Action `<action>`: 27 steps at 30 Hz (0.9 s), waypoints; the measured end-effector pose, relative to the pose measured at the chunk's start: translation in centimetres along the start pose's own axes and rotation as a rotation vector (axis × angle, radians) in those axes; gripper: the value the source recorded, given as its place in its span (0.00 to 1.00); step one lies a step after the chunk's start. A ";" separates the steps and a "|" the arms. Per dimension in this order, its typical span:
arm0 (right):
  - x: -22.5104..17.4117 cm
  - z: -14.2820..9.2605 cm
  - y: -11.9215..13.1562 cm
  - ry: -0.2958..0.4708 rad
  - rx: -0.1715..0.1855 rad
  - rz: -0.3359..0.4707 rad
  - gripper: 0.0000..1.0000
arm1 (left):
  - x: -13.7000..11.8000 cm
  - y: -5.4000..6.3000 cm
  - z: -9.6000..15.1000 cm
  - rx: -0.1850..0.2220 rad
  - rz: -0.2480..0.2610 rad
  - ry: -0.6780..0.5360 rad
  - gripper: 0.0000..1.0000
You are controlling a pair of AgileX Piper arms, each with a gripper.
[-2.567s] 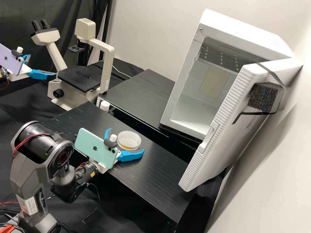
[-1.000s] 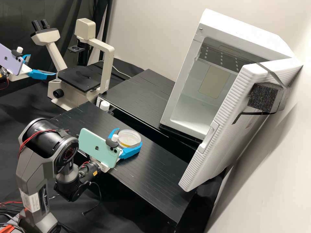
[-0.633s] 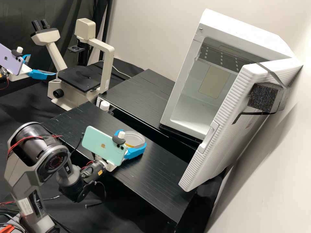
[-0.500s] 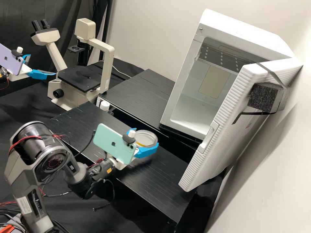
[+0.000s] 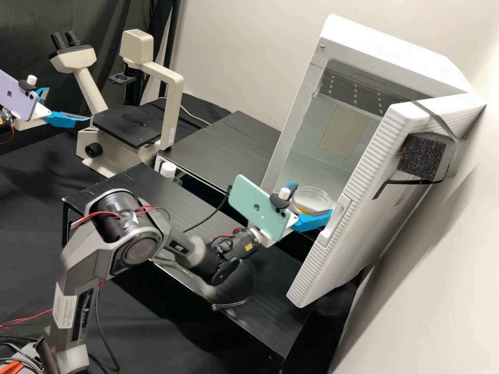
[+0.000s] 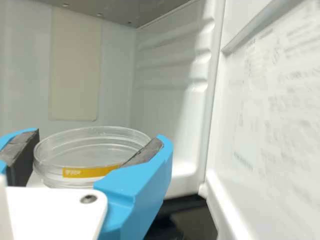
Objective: Return the petri dish to the incubator.
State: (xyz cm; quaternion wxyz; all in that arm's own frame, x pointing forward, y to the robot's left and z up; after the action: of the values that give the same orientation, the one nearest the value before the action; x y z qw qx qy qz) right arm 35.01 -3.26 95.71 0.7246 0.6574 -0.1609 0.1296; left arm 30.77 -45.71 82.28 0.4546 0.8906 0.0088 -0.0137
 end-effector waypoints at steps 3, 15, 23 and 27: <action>2.4 0.3 0.0 -0.006 -0.002 -0.001 0.00 | 0.0 0.0 0.0 0.000 0.000 0.000 1.00; 9.0 1.3 -1.4 -0.046 0.074 -0.051 0.00 | 0.0 0.0 0.0 0.000 0.000 0.000 1.00; 11.5 0.9 -3.4 -0.061 0.088 -0.097 0.00 | 0.0 0.0 0.0 0.000 0.000 0.000 1.00; 12.3 0.9 -3.8 -0.084 0.086 -0.111 0.00 | 0.0 0.0 0.0 0.000 0.000 0.000 1.00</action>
State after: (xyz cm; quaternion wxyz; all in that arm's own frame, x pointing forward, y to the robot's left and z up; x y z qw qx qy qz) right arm 47.72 -4.87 97.29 0.6946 0.7006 -0.1487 0.0681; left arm 30.77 -45.71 82.28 0.4546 0.8906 0.0088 -0.0137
